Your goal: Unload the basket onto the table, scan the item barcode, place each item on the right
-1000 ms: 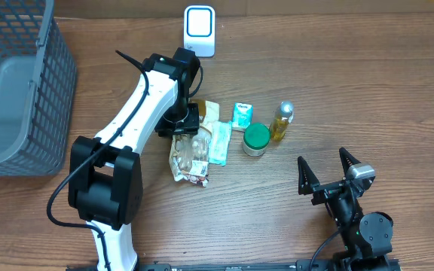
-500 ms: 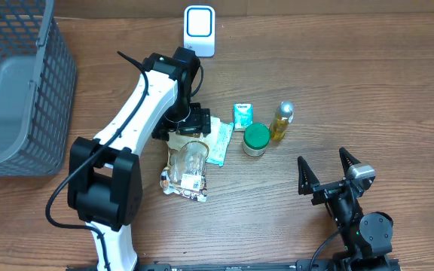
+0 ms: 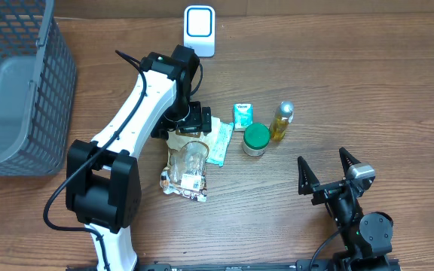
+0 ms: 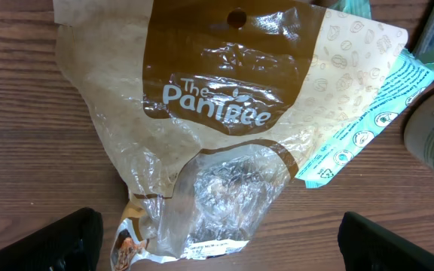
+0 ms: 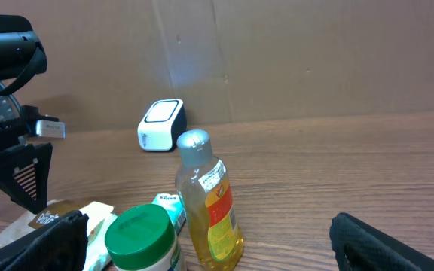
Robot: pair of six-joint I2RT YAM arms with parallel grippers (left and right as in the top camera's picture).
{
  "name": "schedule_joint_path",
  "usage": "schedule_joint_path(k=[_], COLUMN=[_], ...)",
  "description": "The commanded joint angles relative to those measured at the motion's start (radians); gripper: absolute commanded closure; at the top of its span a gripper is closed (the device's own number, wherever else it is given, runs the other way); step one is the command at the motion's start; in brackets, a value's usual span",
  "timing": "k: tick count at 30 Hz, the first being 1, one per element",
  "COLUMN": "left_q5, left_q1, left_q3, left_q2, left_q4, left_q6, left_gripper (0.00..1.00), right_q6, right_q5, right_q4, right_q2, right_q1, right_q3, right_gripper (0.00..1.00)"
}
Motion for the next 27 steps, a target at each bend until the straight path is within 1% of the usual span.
schedule_joint_path(k=[1, 18, 23, 27], left_q5=[0.010, 0.010, -0.069, -0.076], left_q1=[-0.003, -0.001, 0.001, 0.000], left_q3=[0.027, 0.027, 0.027, 0.027], left_q2=[-0.037, -0.055, -0.174, -0.349], left_q4=[0.002, 0.004, 0.005, 0.005], left_q6=[0.006, 0.006, 0.006, 0.006], left_gripper=[0.00, 0.00, 0.00, 0.00], right_q6=[-0.003, -0.003, -0.003, -0.003], right_q5=[0.010, 0.010, 0.010, 0.010], right_q4=[0.003, 0.003, 0.003, 0.003], right_q2=[-0.009, -0.009, -0.009, -0.009], right_q1=[-0.003, -0.003, -0.003, -0.003], right_q3=[-0.010, -0.011, -0.011, -0.011], right_gripper=[0.00, 0.00, 0.00, 0.00])
